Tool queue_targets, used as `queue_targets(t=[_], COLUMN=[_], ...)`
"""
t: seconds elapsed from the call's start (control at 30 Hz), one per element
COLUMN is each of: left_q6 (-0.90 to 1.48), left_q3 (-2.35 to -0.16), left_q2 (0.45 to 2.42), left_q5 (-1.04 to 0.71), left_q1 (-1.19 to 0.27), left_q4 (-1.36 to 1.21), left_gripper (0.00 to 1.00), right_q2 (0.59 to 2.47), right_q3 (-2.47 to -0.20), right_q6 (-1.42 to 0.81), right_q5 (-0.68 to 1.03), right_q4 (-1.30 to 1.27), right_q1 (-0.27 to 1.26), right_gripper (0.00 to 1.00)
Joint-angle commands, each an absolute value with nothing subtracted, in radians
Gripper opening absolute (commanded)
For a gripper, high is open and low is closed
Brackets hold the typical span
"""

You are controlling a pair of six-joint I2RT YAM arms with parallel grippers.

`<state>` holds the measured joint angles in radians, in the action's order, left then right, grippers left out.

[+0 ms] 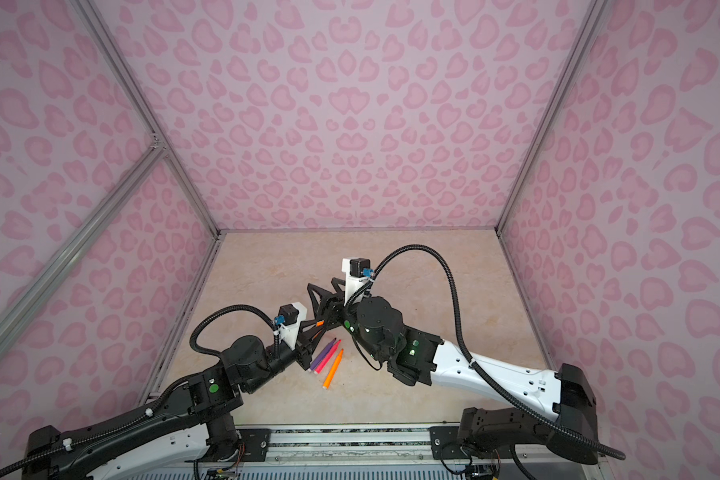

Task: Insert the pens into the pen caps
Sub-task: 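Lower the pink cap onto the highlighter tip with the right gripper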

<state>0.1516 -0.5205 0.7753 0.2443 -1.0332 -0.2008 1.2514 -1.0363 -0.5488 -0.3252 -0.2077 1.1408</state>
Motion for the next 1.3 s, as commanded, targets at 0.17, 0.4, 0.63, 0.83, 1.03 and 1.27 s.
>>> queue_targets(t=[0.17,0.4,0.63,0.83,1.03,1.27], left_q6=[0.132,0.133,0.134,0.137,0.158,0.179], left_q3=[-0.541,-0.549,-0.555,-0.551,-0.533,-0.519], left_q2=[0.776,0.793,0.803,0.805,0.797,0.777], left_q5=[0.304,0.294,0.297,0.304,0.353,0.342], left_q1=[-1.040,-1.039,-1.040,-1.040,-1.037,-1.009], left_q4=[-0.211,-0.206,-0.202,-0.207,-0.228,-0.235], left_gripper=[0.04,0.04,0.04,0.04,0.04,0.04], right_q2=[1.283,1.287,1.288,1.290,1.282,1.226], right_q3=[-1.046,-1.051,-1.045,-1.041,-0.983,-0.851], right_q6=[-0.595,-0.607,-0.615,-0.627,-0.645,-0.648], right_q5=[-0.345,-0.324,-0.322,-0.320,-0.352,-0.364], right_q4=[-0.149,-0.153,-0.153,-0.141,-0.186,-0.295], right_q1=[1.142,1.142,1.142,1.144,1.173,1.201], right_gripper=[0.55,0.36,0.16,0.00,0.00,0.00])
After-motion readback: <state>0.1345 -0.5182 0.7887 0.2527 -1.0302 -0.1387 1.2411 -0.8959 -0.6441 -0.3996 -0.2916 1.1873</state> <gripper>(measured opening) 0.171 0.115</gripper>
